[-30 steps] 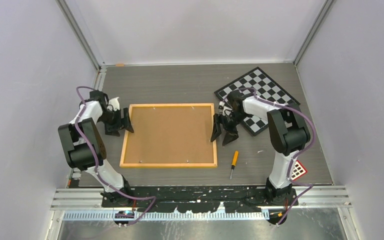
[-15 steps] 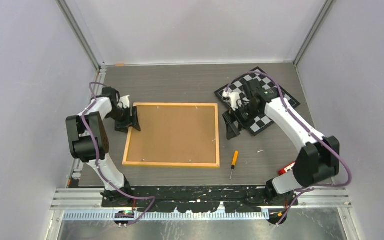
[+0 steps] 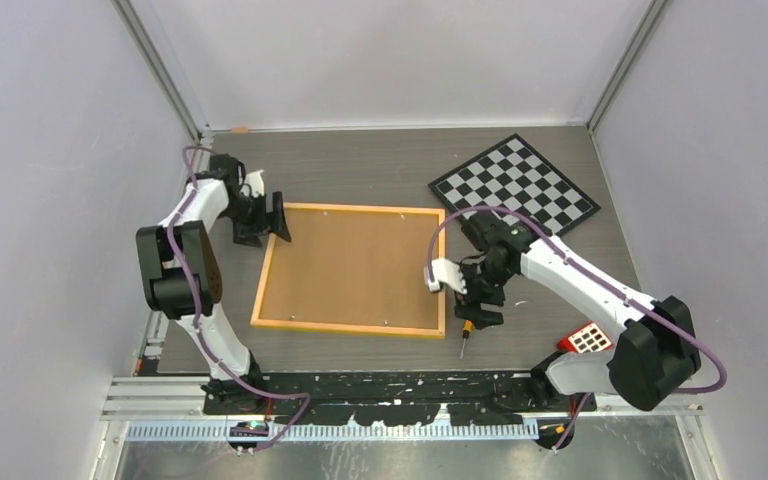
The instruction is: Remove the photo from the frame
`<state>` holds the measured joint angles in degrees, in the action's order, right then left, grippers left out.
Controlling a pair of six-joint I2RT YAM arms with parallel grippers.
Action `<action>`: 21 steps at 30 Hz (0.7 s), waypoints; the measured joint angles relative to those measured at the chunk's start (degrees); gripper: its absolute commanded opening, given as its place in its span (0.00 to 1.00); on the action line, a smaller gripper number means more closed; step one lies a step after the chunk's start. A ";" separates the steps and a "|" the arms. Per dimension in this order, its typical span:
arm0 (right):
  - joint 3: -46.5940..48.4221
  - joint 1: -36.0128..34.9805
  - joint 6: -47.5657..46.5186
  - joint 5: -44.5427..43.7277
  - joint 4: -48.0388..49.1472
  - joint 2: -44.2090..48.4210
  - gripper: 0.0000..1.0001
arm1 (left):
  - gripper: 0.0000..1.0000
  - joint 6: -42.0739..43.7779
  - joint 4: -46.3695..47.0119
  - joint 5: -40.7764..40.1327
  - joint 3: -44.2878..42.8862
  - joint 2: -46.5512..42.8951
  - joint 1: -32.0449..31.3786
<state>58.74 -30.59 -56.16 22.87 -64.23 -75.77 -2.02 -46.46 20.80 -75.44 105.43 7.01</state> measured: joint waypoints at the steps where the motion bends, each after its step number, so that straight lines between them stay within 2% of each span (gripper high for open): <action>1: -1.22 -0.90 -1.86 -0.28 -0.15 0.39 0.78 | 0.87 0.48 -0.52 0.02 -0.83 -0.48 0.00; 5: -5.46 -3.93 -10.40 -1.77 -0.63 1.55 0.78 | 0.92 2.60 -3.91 0.28 -3.74 -5.40 0.02; 6: -6.34 -4.79 -12.50 -2.21 -0.39 1.55 0.78 | 0.94 3.63 -6.08 0.50 -5.51 -10.86 0.15; 7: -7.43 -6.03 -15.19 -2.86 0.22 1.51 0.78 | 0.94 3.63 -6.14 0.50 -5.57 -11.04 0.17; 12: -8.66 -10.03 -19.06 -4.17 4.48 -0.35 0.78 | 0.97 3.91 -8.74 3.15 -7.08 -17.07 1.11; 16: -10.47 -11.67 -21.68 -5.07 7.89 -2.73 0.78 | 1.00 3.15 -10.32 5.14 -7.52 -18.82 2.03; 21: -12.15 -12.44 -23.87 -6.93 11.63 -6.03 0.73 | 1.00 0.94 -10.40 5.07 -9.22 -20.11 2.27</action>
<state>46.59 -43.03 -80.03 15.94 -52.60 -81.80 -1.08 -56.86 25.87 -84.66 85.32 9.28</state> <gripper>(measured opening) 0.762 0.995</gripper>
